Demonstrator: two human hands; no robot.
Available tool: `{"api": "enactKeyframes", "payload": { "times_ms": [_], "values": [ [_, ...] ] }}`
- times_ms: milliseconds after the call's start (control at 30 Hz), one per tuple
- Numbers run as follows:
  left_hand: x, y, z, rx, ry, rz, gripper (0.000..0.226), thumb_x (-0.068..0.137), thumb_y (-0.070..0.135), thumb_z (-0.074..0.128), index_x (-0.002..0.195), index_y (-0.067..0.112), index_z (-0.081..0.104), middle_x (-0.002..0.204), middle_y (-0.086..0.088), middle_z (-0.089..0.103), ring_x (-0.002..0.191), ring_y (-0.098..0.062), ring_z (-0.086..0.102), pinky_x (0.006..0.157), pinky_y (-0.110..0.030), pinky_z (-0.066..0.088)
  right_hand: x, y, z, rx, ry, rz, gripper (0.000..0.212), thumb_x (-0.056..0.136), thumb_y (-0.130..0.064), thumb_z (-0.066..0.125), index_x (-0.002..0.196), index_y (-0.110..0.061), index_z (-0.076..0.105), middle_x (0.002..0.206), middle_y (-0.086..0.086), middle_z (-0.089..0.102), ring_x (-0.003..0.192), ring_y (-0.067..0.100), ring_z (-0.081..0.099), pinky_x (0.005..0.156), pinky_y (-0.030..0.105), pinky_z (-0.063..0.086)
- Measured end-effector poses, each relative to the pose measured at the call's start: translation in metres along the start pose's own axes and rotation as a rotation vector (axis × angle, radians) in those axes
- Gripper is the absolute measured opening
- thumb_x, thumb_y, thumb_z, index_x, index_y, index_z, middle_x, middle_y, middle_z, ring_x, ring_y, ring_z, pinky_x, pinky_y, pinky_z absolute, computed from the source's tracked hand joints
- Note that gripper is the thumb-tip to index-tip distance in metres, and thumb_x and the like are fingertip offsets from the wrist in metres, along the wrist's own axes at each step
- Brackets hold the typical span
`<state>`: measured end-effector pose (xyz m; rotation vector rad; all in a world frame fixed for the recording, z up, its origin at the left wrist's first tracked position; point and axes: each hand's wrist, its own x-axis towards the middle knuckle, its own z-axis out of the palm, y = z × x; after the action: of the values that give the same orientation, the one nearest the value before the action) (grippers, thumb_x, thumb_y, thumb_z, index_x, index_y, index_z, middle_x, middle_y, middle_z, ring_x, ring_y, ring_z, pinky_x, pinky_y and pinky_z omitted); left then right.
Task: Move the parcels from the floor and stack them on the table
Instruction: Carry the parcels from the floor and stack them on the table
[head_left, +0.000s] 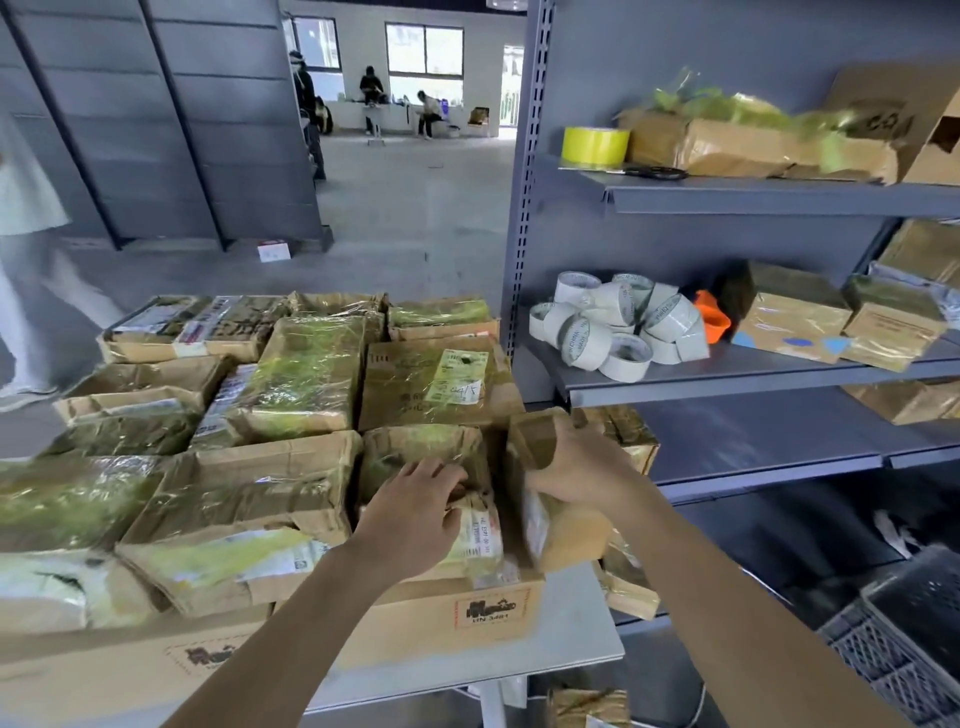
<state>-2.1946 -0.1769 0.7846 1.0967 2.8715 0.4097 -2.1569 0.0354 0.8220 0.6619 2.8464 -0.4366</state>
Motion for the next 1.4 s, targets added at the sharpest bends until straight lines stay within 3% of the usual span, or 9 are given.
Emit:
{"api": "enactKeyframes", "payload": {
  "times_ms": [233, 333, 600, 733, 800, 933, 1033, 1200, 1400],
  "values": [
    [-0.008, 0.017, -0.013, -0.359, 0.27, -0.162, 0.026, 0.095, 0.023, 0.052, 0.121, 0.023, 0.053, 0.117, 0.003, 0.051, 0.067, -0.002, 0.057, 0.057, -0.009, 0.04, -0.017, 0.037, -0.058, 0.374, 0.246, -0.093, 0.083, 0.068, -0.06, 0.063, 0.142, -0.039, 0.031, 0.128, 0.0, 0.043, 0.103, 0.018, 0.047, 0.077, 0.033, 0.041],
    [-0.014, 0.026, -0.025, -0.539, 0.336, -0.205, 0.023, 0.095, 0.025, 0.054, 0.117, 0.029, 0.052, 0.117, 0.008, 0.052, 0.087, 0.002, 0.057, 0.065, -0.002, 0.04, -0.032, 0.025, -0.072, 0.517, 0.3, -0.22, 0.081, 0.064, -0.062, 0.061, 0.138, -0.047, 0.033, 0.124, -0.01, 0.05, 0.098, 0.009, 0.049, 0.072, 0.026, 0.039],
    [-0.053, 0.015, -0.055, -1.216, 0.277, -0.439, 0.059, 0.082, 0.056, 0.061, 0.13, 0.023, 0.05, 0.119, 0.007, 0.064, 0.106, -0.009, 0.062, 0.091, -0.038, 0.052, -0.08, -0.03, -0.062, 0.988, 0.179, -0.423, 0.07, 0.058, -0.063, 0.067, 0.125, -0.053, 0.047, 0.096, -0.037, 0.065, 0.082, -0.011, 0.065, 0.054, 0.005, 0.047],
    [-0.086, -0.004, -0.069, -1.57, 0.259, -0.404, 0.043, 0.079, 0.046, 0.072, 0.115, 0.025, 0.059, 0.103, 0.003, 0.07, 0.096, -0.016, 0.068, 0.087, -0.047, 0.056, -0.089, -0.053, -0.033, 1.158, 0.067, -0.43, 0.069, 0.065, -0.058, 0.073, 0.129, -0.047, 0.051, 0.117, -0.016, 0.068, 0.105, 0.008, 0.067, 0.085, 0.034, 0.056],
    [-0.104, -0.016, -0.074, -1.595, 0.254, -0.353, 0.055, 0.072, 0.046, 0.078, 0.118, 0.023, 0.058, 0.103, 0.002, 0.072, 0.091, -0.016, 0.07, 0.083, -0.045, 0.058, -0.096, -0.066, -0.016, 1.176, -0.003, -0.401, 0.068, 0.067, -0.057, 0.072, 0.13, -0.048, 0.05, 0.117, -0.013, 0.069, 0.107, 0.012, 0.067, 0.094, 0.044, 0.05],
    [-0.143, -0.047, -0.08, -1.494, 0.347, -0.296, 0.049, 0.071, 0.034, 0.081, 0.114, 0.03, 0.057, 0.095, 0.009, 0.072, 0.083, -0.01, 0.07, 0.066, -0.025, 0.057, -0.117, -0.094, 0.012, 1.072, -0.016, -0.327, 0.06, 0.062, -0.065, 0.066, 0.119, -0.057, 0.052, 0.107, -0.023, 0.069, 0.093, -0.004, 0.067, 0.075, 0.025, 0.055],
    [-0.17, -0.072, -0.08, -1.429, 0.361, -0.222, 0.046, 0.076, 0.025, 0.079, 0.116, 0.031, 0.057, 0.102, 0.008, 0.071, 0.093, -0.009, 0.068, 0.068, -0.022, 0.055, -0.129, -0.11, 0.029, 1.08, -0.025, -0.3, 0.062, 0.063, -0.075, 0.068, 0.12, -0.066, 0.046, 0.122, -0.024, 0.063, 0.113, 0.003, 0.06, 0.095, 0.041, 0.05],
    [-0.19, -0.094, -0.078, -1.337, 0.298, -0.12, 0.047, 0.078, 0.032, 0.078, 0.119, 0.034, 0.055, 0.11, 0.015, 0.068, 0.104, -0.004, 0.062, 0.083, -0.033, 0.056, -0.142, -0.122, 0.056, 1.255, -0.115, -0.292, 0.085, 0.057, -0.064, 0.082, 0.132, -0.048, 0.045, 0.119, -0.015, 0.068, 0.108, 0.009, 0.066, 0.083, 0.033, 0.055],
    [-0.168, -0.1, -0.09, -1.188, 0.24, -0.073, 0.026, 0.088, 0.049, 0.06, 0.112, 0.053, 0.051, 0.11, 0.032, 0.062, 0.104, 0.012, 0.055, 0.085, -0.016, 0.049, -0.124, -0.115, 0.045, 1.38, -0.041, -0.214, 0.087, 0.053, -0.068, 0.083, 0.128, -0.035, 0.055, 0.118, 0.0, 0.071, 0.106, 0.022, 0.068, 0.081, 0.041, 0.056]
  ]
}}
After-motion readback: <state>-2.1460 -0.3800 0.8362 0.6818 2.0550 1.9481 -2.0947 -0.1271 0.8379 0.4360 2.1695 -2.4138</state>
